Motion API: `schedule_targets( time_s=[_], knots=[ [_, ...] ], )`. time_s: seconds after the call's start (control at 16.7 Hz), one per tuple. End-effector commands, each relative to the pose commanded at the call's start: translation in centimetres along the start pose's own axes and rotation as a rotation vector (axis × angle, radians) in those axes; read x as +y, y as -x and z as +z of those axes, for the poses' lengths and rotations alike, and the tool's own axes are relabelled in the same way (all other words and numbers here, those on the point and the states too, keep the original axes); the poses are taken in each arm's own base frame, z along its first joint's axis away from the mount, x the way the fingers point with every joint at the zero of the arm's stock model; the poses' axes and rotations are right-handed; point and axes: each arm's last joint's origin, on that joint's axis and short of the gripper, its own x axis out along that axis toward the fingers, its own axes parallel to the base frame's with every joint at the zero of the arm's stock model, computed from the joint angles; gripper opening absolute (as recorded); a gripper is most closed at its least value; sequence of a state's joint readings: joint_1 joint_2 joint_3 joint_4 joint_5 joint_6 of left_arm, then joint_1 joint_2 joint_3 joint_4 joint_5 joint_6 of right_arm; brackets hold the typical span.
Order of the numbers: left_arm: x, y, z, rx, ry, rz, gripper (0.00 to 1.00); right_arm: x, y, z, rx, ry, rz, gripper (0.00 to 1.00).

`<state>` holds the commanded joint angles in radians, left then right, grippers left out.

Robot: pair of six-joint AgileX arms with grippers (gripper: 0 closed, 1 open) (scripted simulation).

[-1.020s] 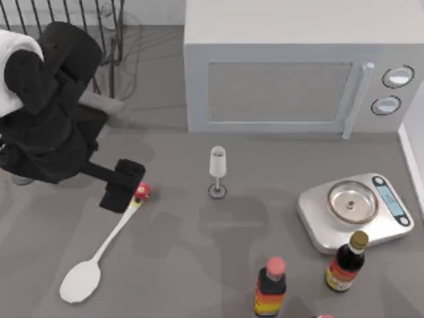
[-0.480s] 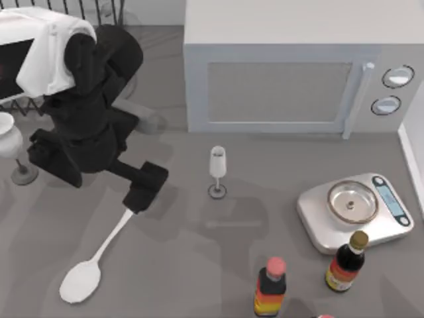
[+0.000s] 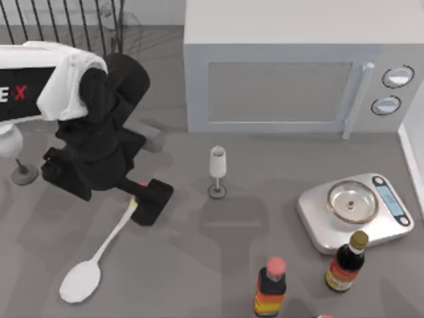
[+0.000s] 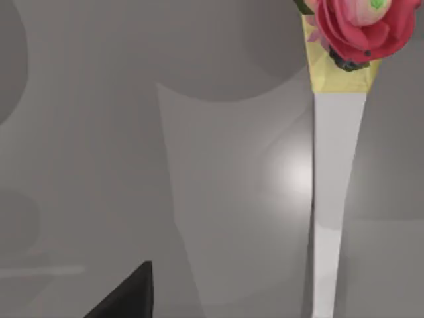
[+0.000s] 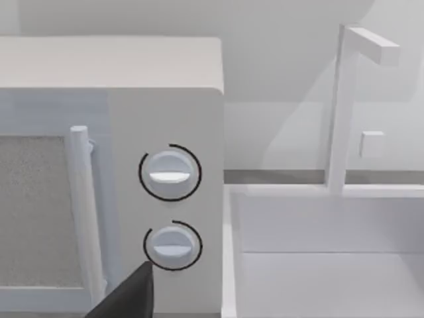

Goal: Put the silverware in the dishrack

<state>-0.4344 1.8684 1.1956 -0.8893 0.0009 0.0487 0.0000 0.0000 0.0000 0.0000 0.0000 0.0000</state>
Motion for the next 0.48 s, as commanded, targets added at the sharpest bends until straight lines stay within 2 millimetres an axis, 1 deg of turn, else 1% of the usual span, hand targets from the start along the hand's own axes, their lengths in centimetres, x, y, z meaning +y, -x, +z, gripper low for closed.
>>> schedule_targets(
  time_s=[0.12, 0.24, 0.36, 0.48],
  knots=[
    [0.0, -2.5, 0.0, -0.008, 0.001, 0.0, 1.0, 0.0, 0.0, 0.0, 0.0, 0.0, 0.0, 1.0],
    [0.0, -4.5, -0.2, -0.004, 0.0, 0.0, 1.0, 0.0, 0.0, 0.0, 0.0, 0.0, 0.0, 1.0],
    [-0.1, -5.5, -0.4, 0.003, 0.0, 0.0, 1.0, 0.0, 0.0, 0.0, 0.0, 0.0, 0.0, 1.0],
    [-0.1, -5.5, -0.4, 0.003, 0.0, 0.0, 1.0, 0.0, 0.0, 0.0, 0.0, 0.0, 0.0, 1.0]
  ],
)
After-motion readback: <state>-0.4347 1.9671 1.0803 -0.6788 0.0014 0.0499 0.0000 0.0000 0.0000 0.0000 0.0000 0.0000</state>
